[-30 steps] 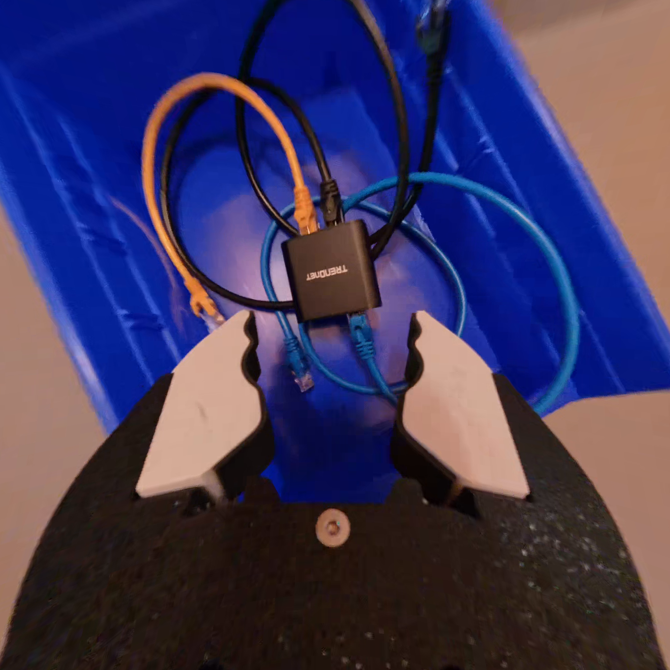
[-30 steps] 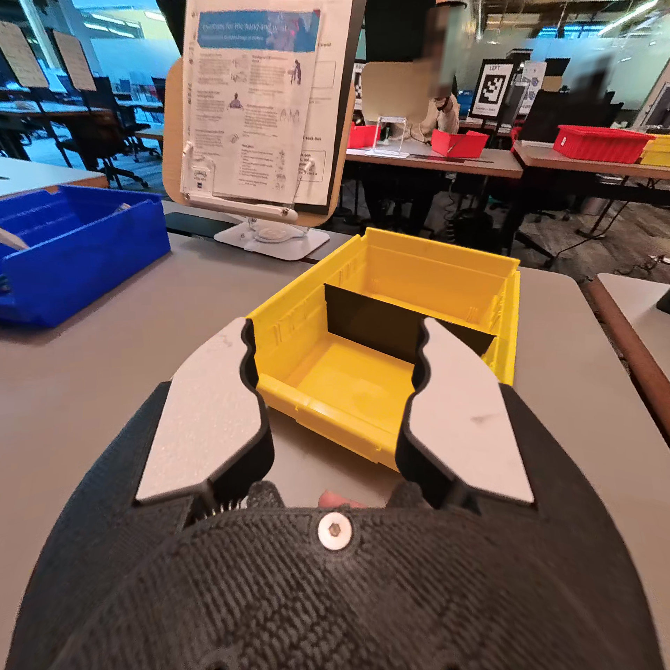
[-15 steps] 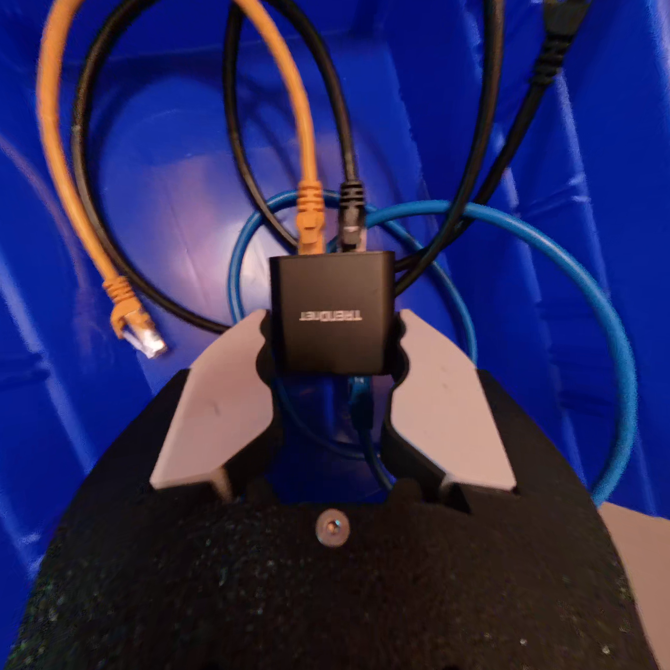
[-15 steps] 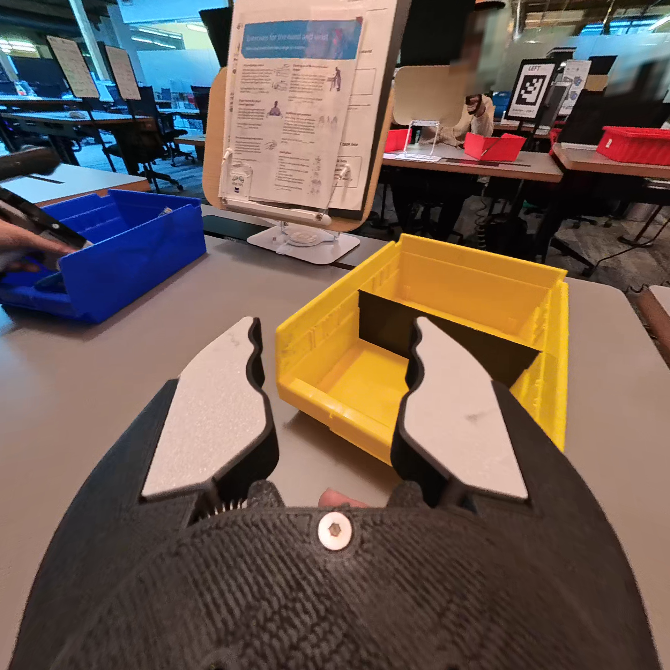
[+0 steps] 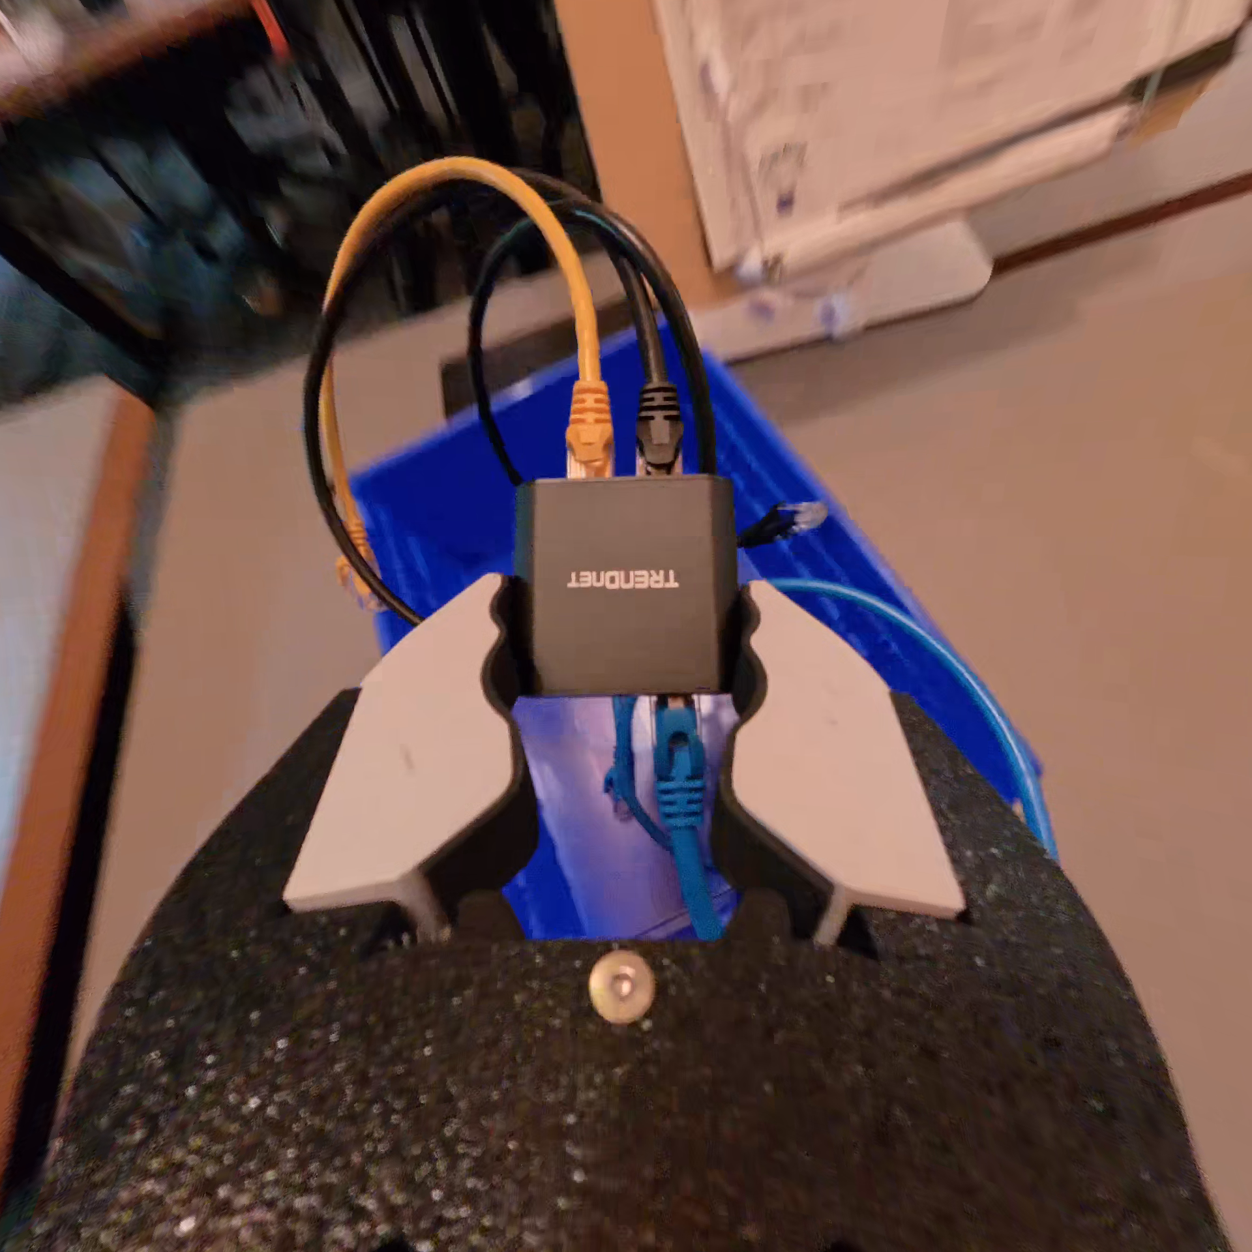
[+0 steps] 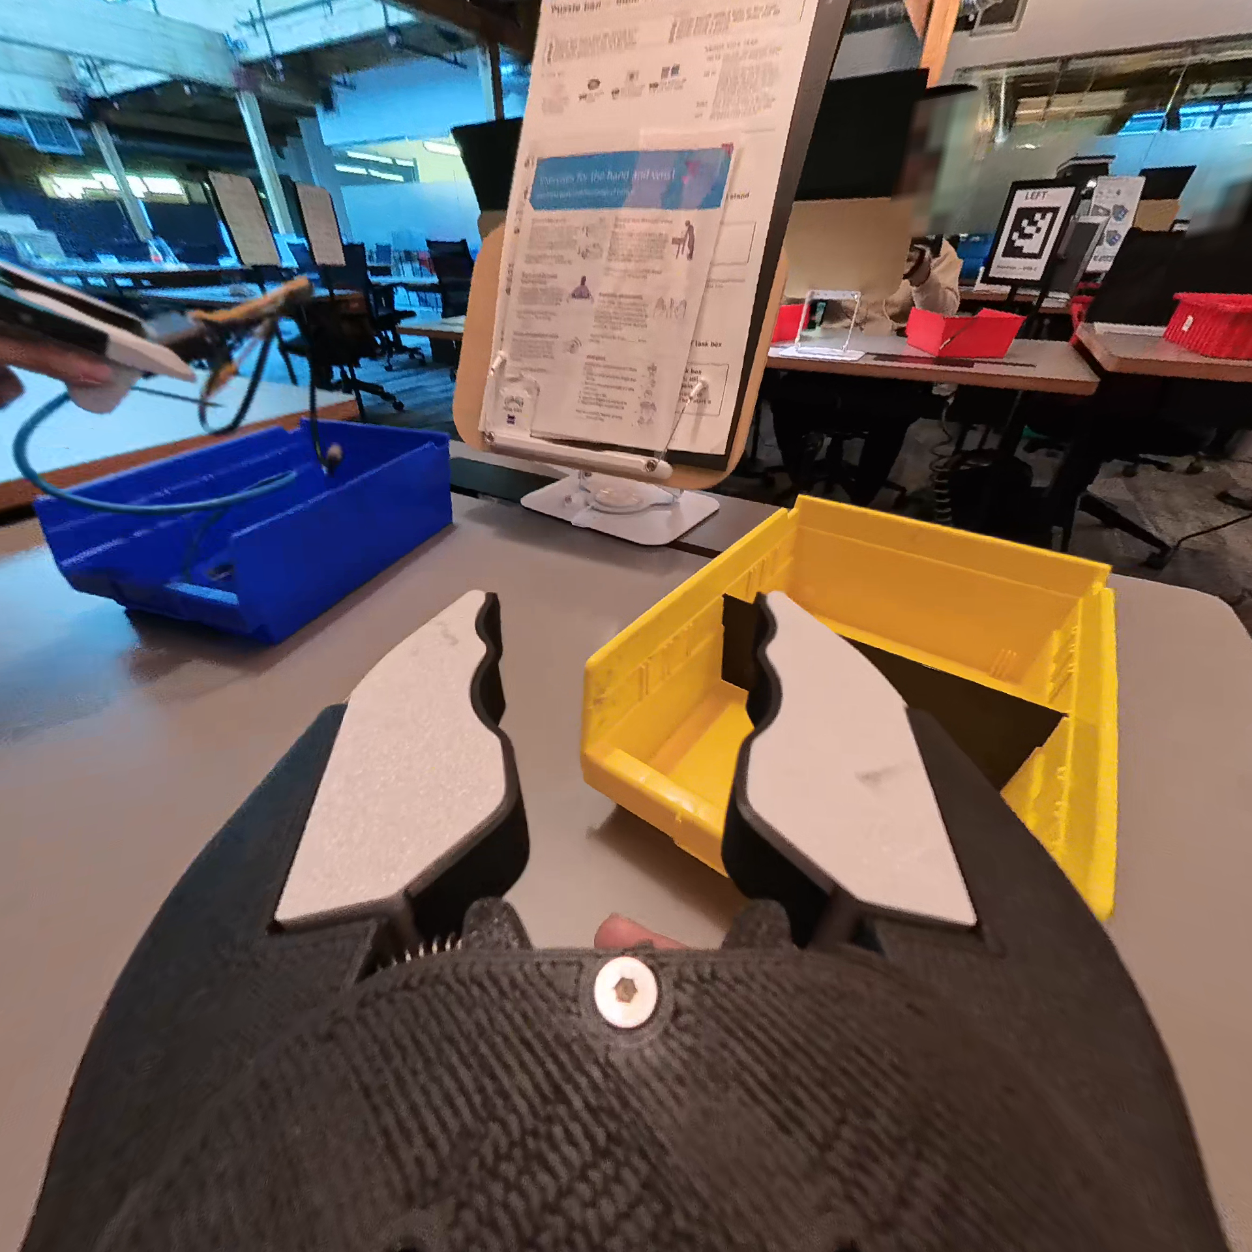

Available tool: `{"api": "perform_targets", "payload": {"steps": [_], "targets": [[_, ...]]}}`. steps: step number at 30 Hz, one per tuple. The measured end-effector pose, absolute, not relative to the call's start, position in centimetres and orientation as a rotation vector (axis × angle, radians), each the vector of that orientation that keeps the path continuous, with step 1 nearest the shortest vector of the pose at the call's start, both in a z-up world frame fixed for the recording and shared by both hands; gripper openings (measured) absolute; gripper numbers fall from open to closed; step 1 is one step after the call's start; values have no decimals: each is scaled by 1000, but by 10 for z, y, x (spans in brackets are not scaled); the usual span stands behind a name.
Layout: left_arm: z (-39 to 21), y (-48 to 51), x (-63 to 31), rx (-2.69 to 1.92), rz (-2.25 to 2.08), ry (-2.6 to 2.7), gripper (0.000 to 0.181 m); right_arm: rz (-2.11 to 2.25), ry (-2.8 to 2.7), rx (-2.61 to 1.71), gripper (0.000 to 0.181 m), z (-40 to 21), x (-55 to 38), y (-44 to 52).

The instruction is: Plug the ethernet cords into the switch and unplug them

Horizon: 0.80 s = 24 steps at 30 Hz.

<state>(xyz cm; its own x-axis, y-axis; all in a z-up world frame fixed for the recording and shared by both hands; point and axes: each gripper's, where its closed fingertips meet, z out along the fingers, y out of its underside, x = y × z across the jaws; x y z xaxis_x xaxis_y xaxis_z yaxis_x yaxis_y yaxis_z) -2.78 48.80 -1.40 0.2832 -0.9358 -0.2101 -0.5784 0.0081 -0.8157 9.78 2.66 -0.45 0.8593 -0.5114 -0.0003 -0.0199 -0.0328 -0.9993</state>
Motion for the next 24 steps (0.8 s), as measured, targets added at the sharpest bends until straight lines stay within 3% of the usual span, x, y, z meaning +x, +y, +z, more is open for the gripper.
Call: {"api": "perform_targets", "payload": {"steps": [7,11,17,24], "targets": [[159,417,-64,-1238,-495,1288,61,-359,371,-1502,70,19,76,35],[201,335,-58,-1050,-655,1396,60,-275,353,-1460,69,27,63,42],[167,231,-5,-869,-789,1659,61,-244,357,-1467,68,23,57,45],[53,176,47,-920,-974,1873,61,-218,442,-1431,68,21,65,29]]}}
